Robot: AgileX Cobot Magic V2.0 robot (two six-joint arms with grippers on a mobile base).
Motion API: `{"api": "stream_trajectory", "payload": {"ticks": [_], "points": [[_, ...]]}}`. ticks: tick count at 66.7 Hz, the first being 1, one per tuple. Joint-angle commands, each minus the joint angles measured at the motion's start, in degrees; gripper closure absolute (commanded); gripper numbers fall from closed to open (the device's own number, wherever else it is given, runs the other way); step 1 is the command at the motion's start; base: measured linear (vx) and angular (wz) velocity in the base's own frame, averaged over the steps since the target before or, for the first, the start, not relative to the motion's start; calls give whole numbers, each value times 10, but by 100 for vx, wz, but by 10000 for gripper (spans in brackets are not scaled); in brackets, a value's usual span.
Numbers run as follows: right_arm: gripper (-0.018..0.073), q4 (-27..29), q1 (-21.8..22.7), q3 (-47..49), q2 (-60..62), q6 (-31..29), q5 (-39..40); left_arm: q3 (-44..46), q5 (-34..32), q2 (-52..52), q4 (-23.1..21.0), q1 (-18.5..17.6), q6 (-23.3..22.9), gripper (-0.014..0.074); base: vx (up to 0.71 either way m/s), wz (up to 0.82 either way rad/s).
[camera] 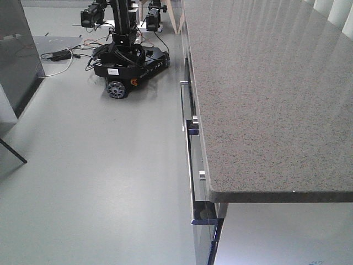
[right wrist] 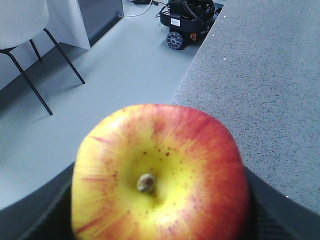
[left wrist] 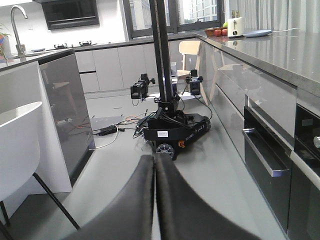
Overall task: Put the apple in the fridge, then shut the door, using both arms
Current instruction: 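Turn the base away from the counter holding the apple in the right gripper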
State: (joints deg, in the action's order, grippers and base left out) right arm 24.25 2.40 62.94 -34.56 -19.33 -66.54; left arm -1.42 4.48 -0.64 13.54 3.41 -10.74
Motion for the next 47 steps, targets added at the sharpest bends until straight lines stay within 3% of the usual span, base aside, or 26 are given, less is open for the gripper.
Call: {"api": "stream_trajectory", "payload": {"ticks": [1, 27, 47], "points": [[482, 15, 2, 13, -4, -4, 38, -16, -40, -9, -4, 0, -2, 602, 0, 1], [482, 15, 2, 13, -4, -4, 38, -16, -40, -9, -4, 0, -2, 602, 0, 9], [482, 15, 2, 13, -4, -4, 38, -16, -40, -9, -4, 0, -2, 602, 0, 42]]}}
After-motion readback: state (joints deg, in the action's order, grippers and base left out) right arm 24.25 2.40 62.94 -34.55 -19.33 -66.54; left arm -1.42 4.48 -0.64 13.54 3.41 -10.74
